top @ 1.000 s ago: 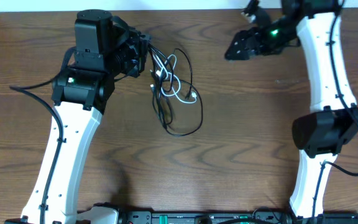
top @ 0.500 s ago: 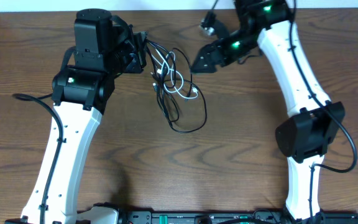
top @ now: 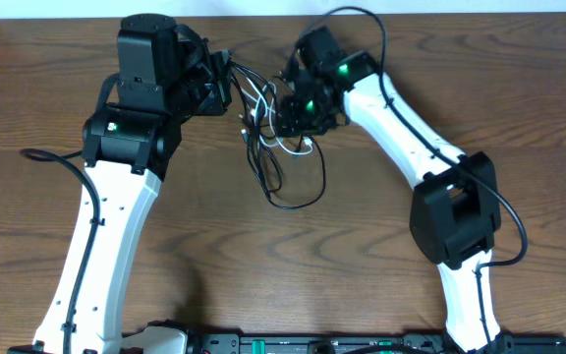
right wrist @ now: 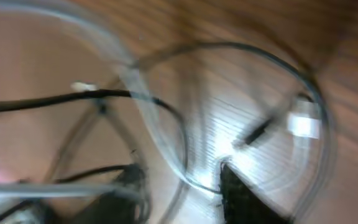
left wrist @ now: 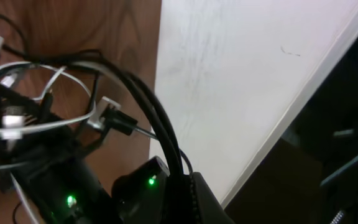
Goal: Untangle cables
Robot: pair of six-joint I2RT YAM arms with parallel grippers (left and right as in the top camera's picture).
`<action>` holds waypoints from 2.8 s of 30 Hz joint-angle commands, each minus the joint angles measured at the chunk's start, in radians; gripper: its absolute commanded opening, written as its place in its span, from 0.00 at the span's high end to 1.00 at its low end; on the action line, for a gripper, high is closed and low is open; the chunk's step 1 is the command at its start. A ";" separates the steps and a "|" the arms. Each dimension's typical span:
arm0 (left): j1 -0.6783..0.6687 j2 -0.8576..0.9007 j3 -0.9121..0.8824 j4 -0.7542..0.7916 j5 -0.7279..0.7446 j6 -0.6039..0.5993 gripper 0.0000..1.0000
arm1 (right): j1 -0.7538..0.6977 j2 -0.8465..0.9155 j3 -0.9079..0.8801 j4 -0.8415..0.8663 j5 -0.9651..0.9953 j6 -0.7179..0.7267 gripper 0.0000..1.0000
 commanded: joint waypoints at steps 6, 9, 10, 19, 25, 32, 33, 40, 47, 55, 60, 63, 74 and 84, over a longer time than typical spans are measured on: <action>0.001 -0.014 -0.003 -0.181 -0.216 0.129 0.92 | -0.140 -0.060 0.006 -0.111 0.342 0.093 0.99; 0.001 -0.014 -0.003 -0.241 -0.300 0.220 0.92 | -0.213 -0.097 0.006 -0.143 0.384 0.051 0.99; 0.001 -0.014 -0.003 -0.259 -0.325 0.249 0.92 | -0.235 -0.109 0.006 -0.152 0.399 0.039 0.99; 0.051 -0.014 -0.003 -0.338 -0.380 0.498 0.92 | -0.465 -0.158 0.006 -0.216 0.491 0.014 0.99; 0.080 -0.014 -0.003 -0.355 -0.380 0.582 0.93 | -0.595 -0.158 0.006 -0.244 0.492 -0.005 0.99; 0.084 -0.014 -0.003 -0.361 -0.375 0.621 0.93 | -0.725 -0.158 0.006 -0.268 0.442 -0.010 0.99; 0.084 -0.014 -0.003 -0.362 -0.366 0.622 0.93 | -0.733 -0.158 0.006 -0.267 0.392 -0.041 0.99; 0.084 -0.014 -0.003 -0.305 -0.245 0.749 0.93 | -0.694 -0.158 0.006 -0.246 -0.079 -0.367 0.99; 0.084 -0.014 -0.003 -0.105 0.106 1.105 0.93 | -0.594 -0.158 0.006 -0.261 -0.228 -0.467 0.80; 0.084 -0.014 -0.003 0.045 0.620 1.305 0.93 | -0.473 -0.159 0.006 -0.215 -0.288 -0.514 0.48; 0.084 -0.014 -0.003 0.100 0.793 1.247 0.93 | -0.415 -0.159 0.006 -0.161 -0.423 -0.583 0.45; 0.084 -0.014 -0.003 0.132 0.807 1.190 0.93 | -0.389 -0.159 0.006 -0.150 -0.438 -0.588 0.45; 0.083 -0.014 -0.003 0.242 0.807 1.041 0.93 | -0.285 -0.159 0.006 -0.103 -0.434 -0.595 0.44; 0.048 -0.014 -0.003 0.243 0.807 1.022 0.93 | -0.270 -0.159 0.006 0.041 -0.537 -0.550 0.46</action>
